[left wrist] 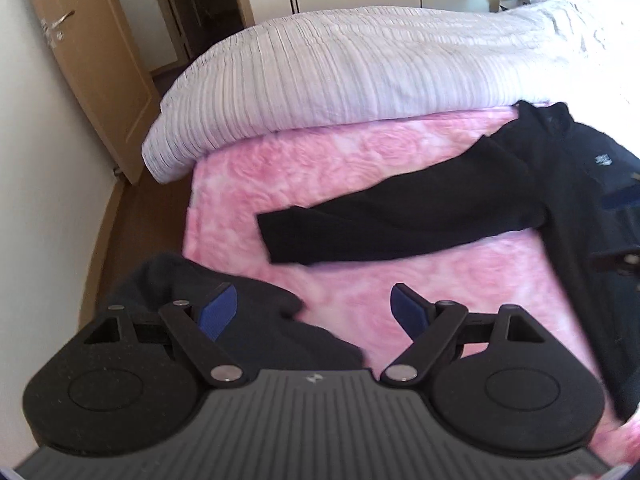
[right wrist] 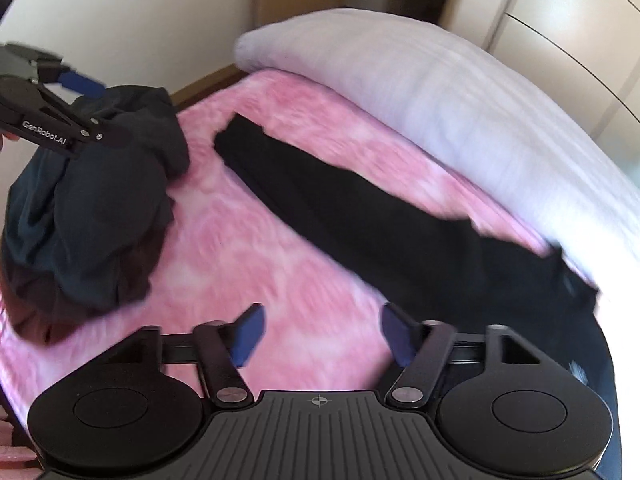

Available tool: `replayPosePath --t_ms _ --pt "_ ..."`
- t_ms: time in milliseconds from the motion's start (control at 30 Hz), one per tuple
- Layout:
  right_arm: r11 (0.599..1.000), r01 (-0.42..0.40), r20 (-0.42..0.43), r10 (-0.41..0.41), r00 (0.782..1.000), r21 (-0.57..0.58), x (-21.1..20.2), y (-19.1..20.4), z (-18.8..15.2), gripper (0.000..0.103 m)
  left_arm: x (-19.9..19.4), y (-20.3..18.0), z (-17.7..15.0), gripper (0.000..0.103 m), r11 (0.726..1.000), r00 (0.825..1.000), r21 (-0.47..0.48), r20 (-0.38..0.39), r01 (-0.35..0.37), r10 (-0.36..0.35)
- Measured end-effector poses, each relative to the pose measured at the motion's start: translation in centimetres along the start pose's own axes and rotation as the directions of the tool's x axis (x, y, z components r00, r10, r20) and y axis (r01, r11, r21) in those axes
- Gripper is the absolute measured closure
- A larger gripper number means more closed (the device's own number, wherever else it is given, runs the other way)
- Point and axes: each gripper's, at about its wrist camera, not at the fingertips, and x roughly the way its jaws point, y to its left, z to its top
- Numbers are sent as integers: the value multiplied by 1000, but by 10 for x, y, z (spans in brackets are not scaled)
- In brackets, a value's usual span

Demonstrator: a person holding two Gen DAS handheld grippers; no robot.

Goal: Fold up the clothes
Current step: 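Grasp the jacket body with the left gripper while the right gripper grasps a sleeve cuff, then lift the sleeve with the right gripper and swing it over the jacket body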

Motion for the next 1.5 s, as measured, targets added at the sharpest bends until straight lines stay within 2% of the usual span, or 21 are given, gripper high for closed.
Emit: replayPosePath --t_ms 100,267,433,567,633,700,733,767,1000,1067,1167,1233,1300,1367,1433,1467,1500 --pt "994 -48 25 50 998 -98 51 24 41 40 14 24 1 21 998 999 54 10 -34 34" --pt "955 -87 70 111 991 -284 138 67 93 40 36 61 -15 21 998 998 25 19 -55 54" --pt "888 -91 64 134 989 -451 224 101 110 40 43 80 -41 21 995 996 -60 27 -82 83" --pt "849 -20 82 74 994 -528 274 112 119 40 41 86 -57 21 987 994 -127 31 -96 101" --pt "842 -9 75 59 995 -540 288 111 120 42 42 87 -62 21 985 994 -144 24 -98 102" --pt "825 -3 75 55 996 -565 297 114 120 71 44 88 -65 21 984 995 -154 14 -94 97" --pt "813 4 79 51 996 -582 299 116 119 82 45 88 -64 21 984 995 -155 13 -92 95" --pt "804 11 83 48 995 -595 301 117 117 84 45 87 -62 21 985 996 -150 11 -88 91" --pt "903 -33 168 115 979 -428 255 88 121 86 40 65 -34 21 997 998 -67 31 -47 49" --pt "953 -72 233 145 962 -295 224 59 127 86 39 49 -19 21 999 999 -38 42 -20 22" --pt "989 -98 372 132 919 -109 165 6 129 86 36 18 6 21 1000 998 12 63 23 -24" --pt "997 -81 476 72 877 0 114 -40 120 86 34 -10 23 21 997 995 47 81 59 -62" --pt "992 -27 572 -47 819 121 57 -93 97 86 32 -44 41 21 992 990 90 100 93 -102" --pt "956 25 629 -213 747 293 -3 -150 50 86 29 -81 56 21 983 983 132 115 125 -141" --pt "883 79 606 -381 698 463 -45 -199 -11 86 26 -120 70 21 972 975 171 126 158 -181" --pt "826 106 562 -465 684 554 -58 -224 -48 86 26 -141 73 21 967 972 184 125 176 -201" --pt "757 112 499 -526 689 644 -64 -249 -87 86 27 -161 77 21 961 967 196 123 195 -221"
